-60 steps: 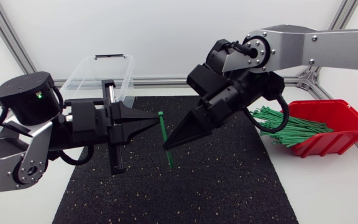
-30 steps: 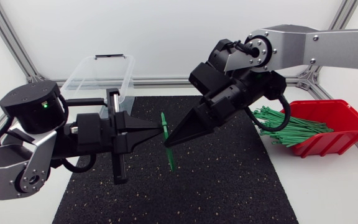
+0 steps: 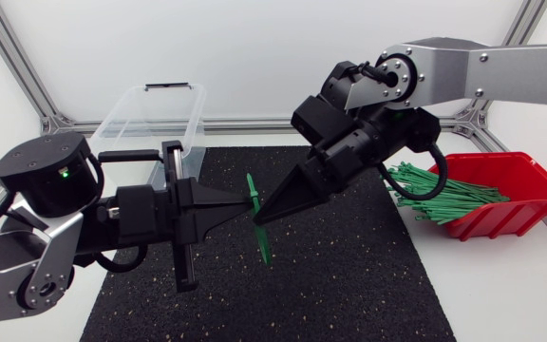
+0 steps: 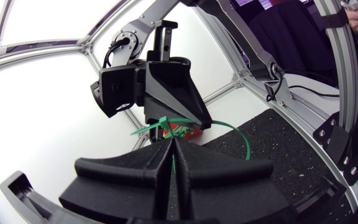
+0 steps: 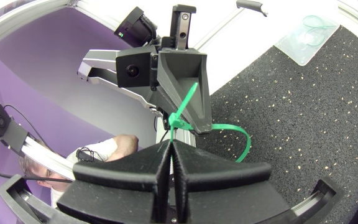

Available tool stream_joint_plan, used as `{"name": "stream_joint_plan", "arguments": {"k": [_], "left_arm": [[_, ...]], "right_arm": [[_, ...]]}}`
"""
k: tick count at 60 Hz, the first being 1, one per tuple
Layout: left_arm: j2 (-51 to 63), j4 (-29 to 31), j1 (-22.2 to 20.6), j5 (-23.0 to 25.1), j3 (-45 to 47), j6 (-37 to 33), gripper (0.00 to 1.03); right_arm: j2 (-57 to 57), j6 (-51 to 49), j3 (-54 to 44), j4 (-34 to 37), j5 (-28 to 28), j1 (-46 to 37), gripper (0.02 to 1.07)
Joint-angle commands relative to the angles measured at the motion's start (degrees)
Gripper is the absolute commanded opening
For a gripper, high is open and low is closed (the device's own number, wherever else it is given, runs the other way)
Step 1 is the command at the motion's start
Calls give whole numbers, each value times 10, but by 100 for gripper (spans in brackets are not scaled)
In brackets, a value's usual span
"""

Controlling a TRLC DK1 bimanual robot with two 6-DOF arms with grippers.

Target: Take a green cable tie from the red box, thread the tail through the head to close it, then place it in the transparent bin on the left.

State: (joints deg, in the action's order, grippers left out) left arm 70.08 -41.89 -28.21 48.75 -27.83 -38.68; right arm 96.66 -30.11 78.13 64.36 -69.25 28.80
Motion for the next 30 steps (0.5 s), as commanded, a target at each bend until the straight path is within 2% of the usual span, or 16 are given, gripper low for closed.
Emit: {"name": "stream_joint_plan", "arguments": {"k": [1, 17, 30], "left_arm": [[-8, -6, -11, 6, 21, -13, 3], [-8, -6, -11, 0, 19, -12, 3], [-12, -5, -11, -2, 18, -10, 3]], "right_arm": [[-2, -10, 4, 2, -10, -1, 7], [-25, -6, -18, -30, -26, 2, 7], [-46, -4, -47, -86, -27, 13, 7]]}}
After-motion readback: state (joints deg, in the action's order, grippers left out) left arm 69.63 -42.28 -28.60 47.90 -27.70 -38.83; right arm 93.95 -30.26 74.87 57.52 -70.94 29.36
